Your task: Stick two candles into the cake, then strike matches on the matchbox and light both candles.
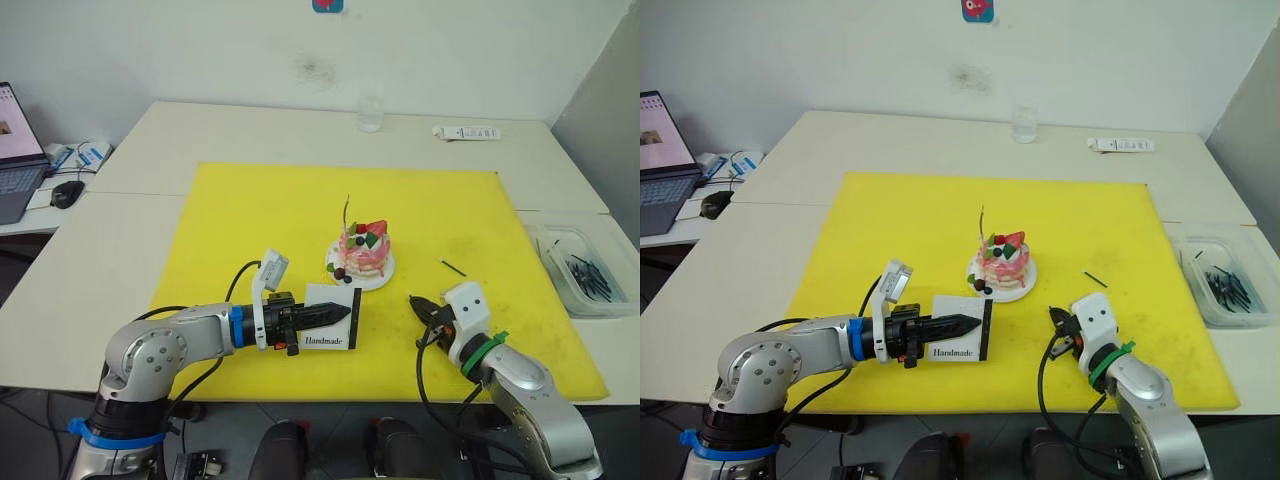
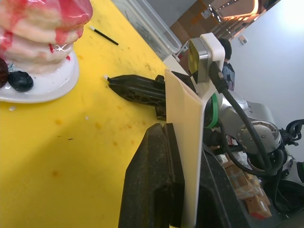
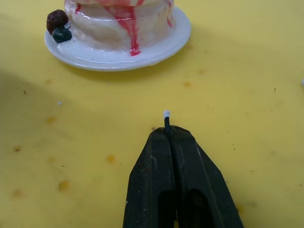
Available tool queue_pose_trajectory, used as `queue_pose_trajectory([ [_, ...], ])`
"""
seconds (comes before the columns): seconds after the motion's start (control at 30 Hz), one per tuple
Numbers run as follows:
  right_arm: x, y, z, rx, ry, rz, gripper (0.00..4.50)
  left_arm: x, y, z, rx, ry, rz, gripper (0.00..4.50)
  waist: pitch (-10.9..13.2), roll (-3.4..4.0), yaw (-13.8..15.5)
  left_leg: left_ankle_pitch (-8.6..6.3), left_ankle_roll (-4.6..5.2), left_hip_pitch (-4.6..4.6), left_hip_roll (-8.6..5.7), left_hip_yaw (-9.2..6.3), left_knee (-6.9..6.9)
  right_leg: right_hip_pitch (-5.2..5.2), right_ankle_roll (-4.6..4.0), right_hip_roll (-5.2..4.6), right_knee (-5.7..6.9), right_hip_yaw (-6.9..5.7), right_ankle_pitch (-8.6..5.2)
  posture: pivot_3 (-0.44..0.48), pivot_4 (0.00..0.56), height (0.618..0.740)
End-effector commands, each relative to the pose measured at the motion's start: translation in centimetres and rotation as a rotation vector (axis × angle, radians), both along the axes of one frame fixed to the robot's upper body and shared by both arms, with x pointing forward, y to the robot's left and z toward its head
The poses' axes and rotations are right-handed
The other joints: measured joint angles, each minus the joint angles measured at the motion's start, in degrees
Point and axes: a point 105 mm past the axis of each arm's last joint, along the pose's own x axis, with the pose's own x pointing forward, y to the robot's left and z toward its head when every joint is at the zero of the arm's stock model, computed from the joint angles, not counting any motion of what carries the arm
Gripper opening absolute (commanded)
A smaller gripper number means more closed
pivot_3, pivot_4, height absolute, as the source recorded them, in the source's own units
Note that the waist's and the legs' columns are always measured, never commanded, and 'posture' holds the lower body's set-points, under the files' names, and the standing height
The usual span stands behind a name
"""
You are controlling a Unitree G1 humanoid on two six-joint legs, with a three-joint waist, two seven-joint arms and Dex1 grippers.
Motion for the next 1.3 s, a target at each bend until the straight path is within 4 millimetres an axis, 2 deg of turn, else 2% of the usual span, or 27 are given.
queue_pose_trajectory([
  [0.03,0.0,-0.3,0.3,-0.001,-0.033,-0.017,1.37,-0.5,-0.3,0.6,-0.009,-0.030,-0.030,0.00,0.0,0.00,0.0,0.00,0.00,0.00,0.02,-0.01,-0.01,0.00,0.01,0.00,0.01,-0.02,0.00,0.000,0.150,0.727],
  [0.17,-0.2,-0.1,0.4,0.001,-0.072,-0.002,2.77,-0.8,-0.4,0.5,-0.009,-0.026,-0.031,0.00,0.0,0.00,0.0,0.00,0.00,0.01,0.04,-0.02,-0.02,0.00,0.01,0.00,0.01,-0.03,0.00,0.000,0.150,0.727],
  [0.3,-0.7,0.1,-0.3,0.003,-0.072,0.019,2.77,-0.8,-0.4,0.5,-0.011,-0.026,-0.027,0.00,0.0,0.00,0.0,0.00,0.00,0.01,0.03,-0.01,0.00,0.01,-0.07,0.00,0.00,-0.01,-0.05,0.000,0.150,0.727],
  [0.83,0.4,0.1,-1.1,-0.011,-0.063,-0.048,2.77,-0.5,-0.7,0.4,-0.017,-0.025,-0.025,0.00,0.0,-0.03,-0.1,0.00,0.00,0.11,0.03,-0.01,0.04,0.06,-0.07,-0.02,0.05,0.04,-0.03,0.000,0.150,0.727],
  [0.9,0.4,0.1,-1.1,-0.008,-0.062,-0.053,2.40,-0.4,-0.7,0.4,-0.017,-0.024,-0.024,0.00,0.0,-0.03,-0.1,0.00,0.00,0.12,0.03,-0.01,0.05,0.07,-0.07,-0.03,0.05,0.04,-0.02,0.000,0.150,0.727],
  [0.97,0.1,0.0,-1.4,-0.007,-0.047,-0.057,1.82,-0.5,-0.7,0.4,-0.017,-0.023,-0.024,0.00,0.0,-0.03,-0.1,0.00,0.00,0.12,0.03,-0.01,0.05,0.07,-0.07,-0.03,0.05,0.04,-0.02,0.000,0.150,0.727],
  [1.13,-0.4,0.0,-1.6,-0.007,-0.028,-0.060,0.08,-0.6,-0.7,0.3,-0.017,-0.023,-0.024,0.00,0.0,-0.04,0.0,0.00,0.00,0.11,0.02,-0.01,0.04,0.09,-0.07,-0.06,0.01,0.03,-0.03,0.000,0.150,0.727],
  [1.3,-0.6,0.3,-1.4,0.003,-0.031,-0.051,0.03,-0.7,-0.7,0.3,-0.017,-0.022,-0.023,0.00,0.0,-0.04,0.0,0.00,0.00,0.11,0.02,-0.02,0.04,0.09,-0.07,-0.06,0.01,0.02,-0.03,0.000,0.150,0.727],
])
